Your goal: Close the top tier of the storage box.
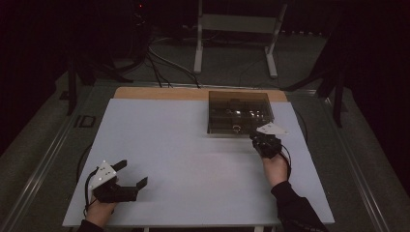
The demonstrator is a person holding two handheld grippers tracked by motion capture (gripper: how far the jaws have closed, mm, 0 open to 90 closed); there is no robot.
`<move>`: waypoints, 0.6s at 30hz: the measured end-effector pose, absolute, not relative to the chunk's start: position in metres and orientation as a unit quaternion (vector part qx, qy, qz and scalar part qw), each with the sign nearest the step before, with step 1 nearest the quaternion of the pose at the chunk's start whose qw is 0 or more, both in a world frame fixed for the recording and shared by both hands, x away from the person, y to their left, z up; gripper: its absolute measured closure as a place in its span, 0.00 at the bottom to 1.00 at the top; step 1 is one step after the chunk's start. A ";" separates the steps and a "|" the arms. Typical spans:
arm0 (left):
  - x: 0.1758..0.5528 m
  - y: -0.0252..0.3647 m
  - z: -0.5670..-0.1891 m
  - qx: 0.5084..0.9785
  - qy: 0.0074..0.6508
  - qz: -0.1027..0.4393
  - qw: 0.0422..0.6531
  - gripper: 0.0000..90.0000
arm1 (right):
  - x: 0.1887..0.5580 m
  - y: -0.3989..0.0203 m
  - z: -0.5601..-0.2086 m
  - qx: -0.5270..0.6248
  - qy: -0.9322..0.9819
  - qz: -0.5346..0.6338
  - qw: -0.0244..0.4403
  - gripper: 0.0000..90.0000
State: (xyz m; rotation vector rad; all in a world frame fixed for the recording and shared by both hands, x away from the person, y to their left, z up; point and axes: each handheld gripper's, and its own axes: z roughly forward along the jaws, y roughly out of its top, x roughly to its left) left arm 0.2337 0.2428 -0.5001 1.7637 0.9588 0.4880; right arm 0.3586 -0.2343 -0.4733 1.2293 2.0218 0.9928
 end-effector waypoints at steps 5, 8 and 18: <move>0.234 0.243 -0.500 0.733 0.399 0.202 0.512 0.00 | 0.361 -0.234 -0.474 0.461 0.755 0.370 0.284 1.00; 0.233 0.243 -0.500 0.734 0.398 0.203 0.512 0.00 | 0.362 -0.234 -0.475 0.462 0.755 0.369 0.285 1.00; 0.233 0.243 -0.500 0.734 0.398 0.203 0.512 0.00 | 0.365 -0.233 -0.475 0.462 0.755 0.365 0.288 1.00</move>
